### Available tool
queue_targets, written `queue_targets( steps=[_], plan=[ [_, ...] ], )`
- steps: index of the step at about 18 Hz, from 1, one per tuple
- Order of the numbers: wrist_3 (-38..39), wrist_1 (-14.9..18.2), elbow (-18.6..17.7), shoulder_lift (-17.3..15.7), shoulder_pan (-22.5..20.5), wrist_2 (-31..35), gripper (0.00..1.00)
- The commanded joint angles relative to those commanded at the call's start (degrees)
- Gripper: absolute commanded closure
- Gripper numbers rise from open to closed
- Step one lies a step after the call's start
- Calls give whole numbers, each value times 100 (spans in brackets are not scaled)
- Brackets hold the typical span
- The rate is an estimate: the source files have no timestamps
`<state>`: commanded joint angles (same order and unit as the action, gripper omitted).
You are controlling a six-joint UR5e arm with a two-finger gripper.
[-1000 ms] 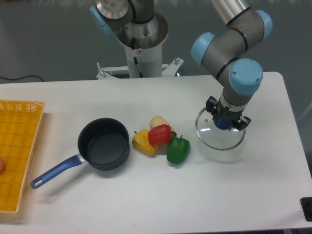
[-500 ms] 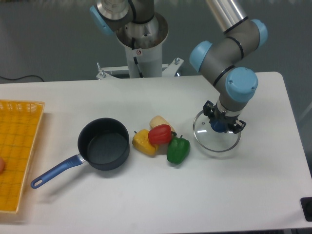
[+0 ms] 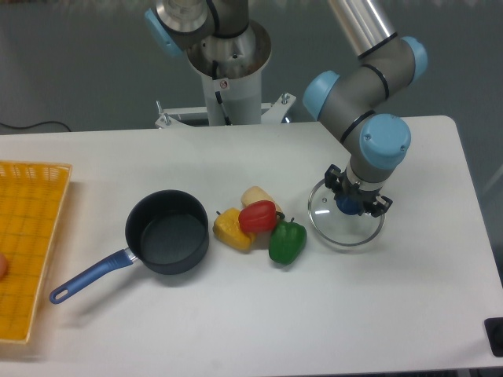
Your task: Place the lid on the table
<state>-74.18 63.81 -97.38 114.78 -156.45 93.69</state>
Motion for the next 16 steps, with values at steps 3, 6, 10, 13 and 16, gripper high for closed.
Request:
queue_targets(
  steps=[3,6,10,13,16],
  plan=[
    [-9,0,0,0,0,9,47],
    [-18,0,0,18,9,26,47],
    [-26,9,0,35,17,26,46],
    [-9,9,0,53,44,26,46],
    [-9,0,0,88,53,26,45]
  ],
)
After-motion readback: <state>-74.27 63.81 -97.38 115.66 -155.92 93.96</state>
